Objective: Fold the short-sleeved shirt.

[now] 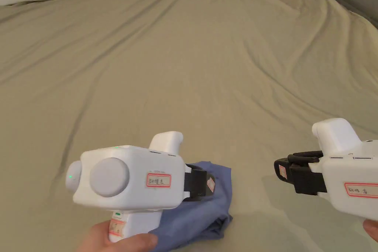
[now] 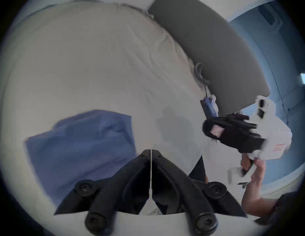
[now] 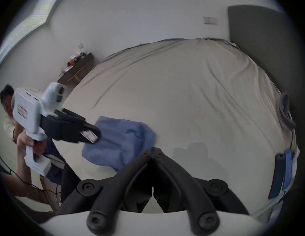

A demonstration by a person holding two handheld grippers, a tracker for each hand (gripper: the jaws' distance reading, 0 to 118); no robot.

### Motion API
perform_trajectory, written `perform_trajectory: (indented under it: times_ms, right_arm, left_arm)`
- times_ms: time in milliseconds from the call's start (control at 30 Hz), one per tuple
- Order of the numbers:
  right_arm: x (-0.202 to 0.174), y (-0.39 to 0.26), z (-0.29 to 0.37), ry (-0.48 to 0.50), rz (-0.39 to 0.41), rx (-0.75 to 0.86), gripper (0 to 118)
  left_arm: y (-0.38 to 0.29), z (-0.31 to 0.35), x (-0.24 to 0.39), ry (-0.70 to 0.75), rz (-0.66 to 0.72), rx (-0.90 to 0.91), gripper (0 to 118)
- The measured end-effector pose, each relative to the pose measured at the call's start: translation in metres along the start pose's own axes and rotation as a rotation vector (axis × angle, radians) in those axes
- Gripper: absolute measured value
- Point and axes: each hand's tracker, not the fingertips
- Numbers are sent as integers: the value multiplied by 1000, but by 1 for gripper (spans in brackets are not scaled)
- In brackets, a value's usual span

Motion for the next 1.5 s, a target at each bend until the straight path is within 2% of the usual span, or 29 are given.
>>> perform_trajectory:
  times_ms: [100, 200, 300, 400, 433, 467, 500, 533, 633, 800, 867, 933, 967, 1000, 1067, 1167, 1333, 1467, 1500]
  right_arm:
    - [-31, 17, -18, 63, 77, -8, 2]
    - [-64, 26, -51, 75, 156, -65, 2]
    - [-82, 23, -93, 63, 193, -154, 2]
    - [-83, 11, -139, 25, 222, -256, 2]
    - [-82, 6, -152, 3, 242, -281, 2]
    - [-80, -2, -168, -21, 273, -305, 2]
    - [-77, -7, -176, -16, 289, -317, 2]
    - [-74, -9, -177, -5, 281, -304, 2]
    - [-61, 0, -165, 75, 198, -287, 2]
    - [-53, 2, -168, 107, 190, -296, 2]
    - [-54, 2, -168, 115, 192, -297, 2]
    - [-51, 2, -169, 123, 191, -299, 2]
    - [-49, 2, -169, 127, 190, -300, 2]
    - [-48, 2, -169, 130, 186, -298, 2]
    - [-46, 3, -168, 156, 170, -295, 2]
    - [-51, 6, -162, 164, 174, -283, 2]
    - [-60, 19, -135, 208, 118, -196, 2]
    - [-75, 32, -116, 202, 130, -145, 2]
    - [-80, 35, -114, 206, 133, -130, 2]
  left_arm:
    - [-17, 68, -24, 161, -6, 97, 2]
    - [-37, 105, -56, 292, 64, 125, 2]
    - [-57, 112, -87, 294, 167, 112, 2]
    - [-69, 97, -107, 250, 241, 94, 2]
    - [-70, 89, -114, 220, 277, 90, 8]
    - [-73, 79, -125, 162, 348, 98, 30]
    - [-74, 69, -138, 88, 416, 91, 67]
    - [-76, 59, -150, -1, 454, 95, 88]
    - [-80, 34, -173, -147, 503, 92, 88]
    - [-74, -15, -181, -346, 526, 113, 88]
    - [-70, -36, -180, -297, 480, 91, 88]
    - [-69, -45, -183, -311, 455, 93, 87]
    - [-71, -40, -185, -326, 457, 126, 75]
    - [-70, -37, -187, -320, 459, 121, 49]
    - [-73, -32, -193, -312, 483, 92, 39]
    - [-70, -25, -192, -307, 455, 74, 38]
    - [-65, -3, -208, -310, 452, 69, 37]
    - [-73, 60, -240, -270, 444, 95, 37]
    - [-76, 81, -251, -220, 428, 108, 36]
